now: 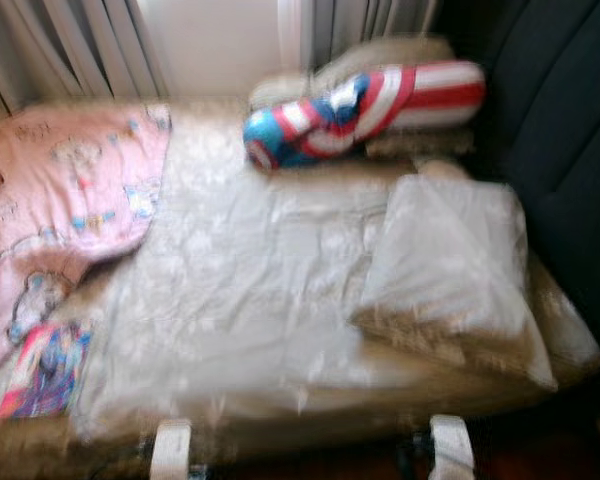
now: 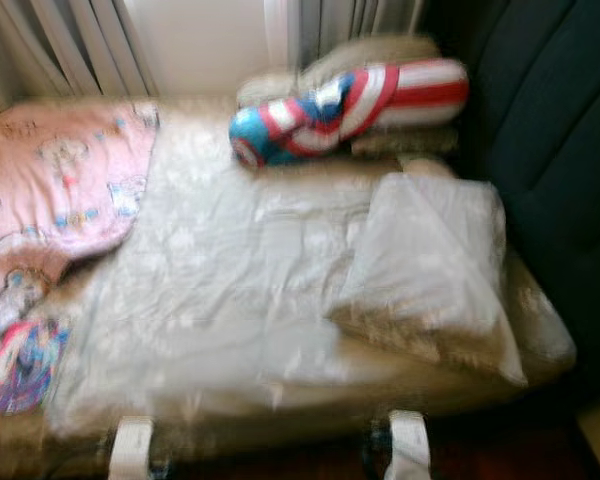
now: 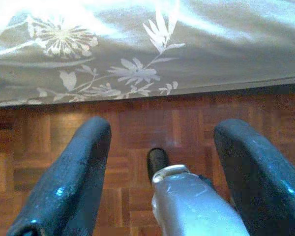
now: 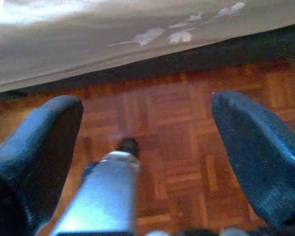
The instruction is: Clean up the room
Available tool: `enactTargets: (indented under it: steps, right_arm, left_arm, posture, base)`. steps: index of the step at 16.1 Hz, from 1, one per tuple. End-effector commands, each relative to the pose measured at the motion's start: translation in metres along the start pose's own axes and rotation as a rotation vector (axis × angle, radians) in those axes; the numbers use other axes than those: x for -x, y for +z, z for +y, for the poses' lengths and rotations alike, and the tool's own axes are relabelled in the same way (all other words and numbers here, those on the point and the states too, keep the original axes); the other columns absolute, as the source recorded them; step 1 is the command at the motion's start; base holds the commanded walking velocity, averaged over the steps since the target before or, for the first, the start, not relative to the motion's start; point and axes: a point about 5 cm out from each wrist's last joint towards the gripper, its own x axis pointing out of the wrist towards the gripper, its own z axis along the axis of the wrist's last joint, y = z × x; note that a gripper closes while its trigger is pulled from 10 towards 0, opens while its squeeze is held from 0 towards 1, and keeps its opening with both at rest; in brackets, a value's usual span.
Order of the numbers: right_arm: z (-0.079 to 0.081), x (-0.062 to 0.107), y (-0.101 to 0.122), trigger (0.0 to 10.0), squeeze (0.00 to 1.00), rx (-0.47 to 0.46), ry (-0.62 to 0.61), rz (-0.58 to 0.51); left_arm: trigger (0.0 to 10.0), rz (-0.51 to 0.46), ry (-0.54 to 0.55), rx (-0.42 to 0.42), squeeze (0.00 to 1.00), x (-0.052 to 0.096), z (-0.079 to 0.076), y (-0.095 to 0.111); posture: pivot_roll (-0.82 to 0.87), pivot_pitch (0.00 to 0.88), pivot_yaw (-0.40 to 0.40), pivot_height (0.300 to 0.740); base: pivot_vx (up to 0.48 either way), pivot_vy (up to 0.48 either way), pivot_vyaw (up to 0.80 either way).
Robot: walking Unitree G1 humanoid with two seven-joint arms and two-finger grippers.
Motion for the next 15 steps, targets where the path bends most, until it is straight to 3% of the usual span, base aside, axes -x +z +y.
enactTargets:
  steps: [1,15]
  right_arm:
    - [-0.0076,0.0013,-0.0004,10.0,0.0,0.011,-0.018,0.003]
    - [-0.0076,0.0013,-0.0002,10.0,0.0,0.027,-0.015,0.004]
  left_arm:
    - [10.0,0.014,-0.009,0.002,0.0,0.0007,-0.004,-0.0039]
    - [10.0,0.013,-0.008,0.002,0.0,0.0008,-0.0037,-0.004]
  posture:
    - [0.0,0.089,-0.009,0.74]
    - [0.0,0.094,-0.011,0.74]
  base:
    - [0.0,-0.364,0.0]
    - [0.0,-0.358,0.0]
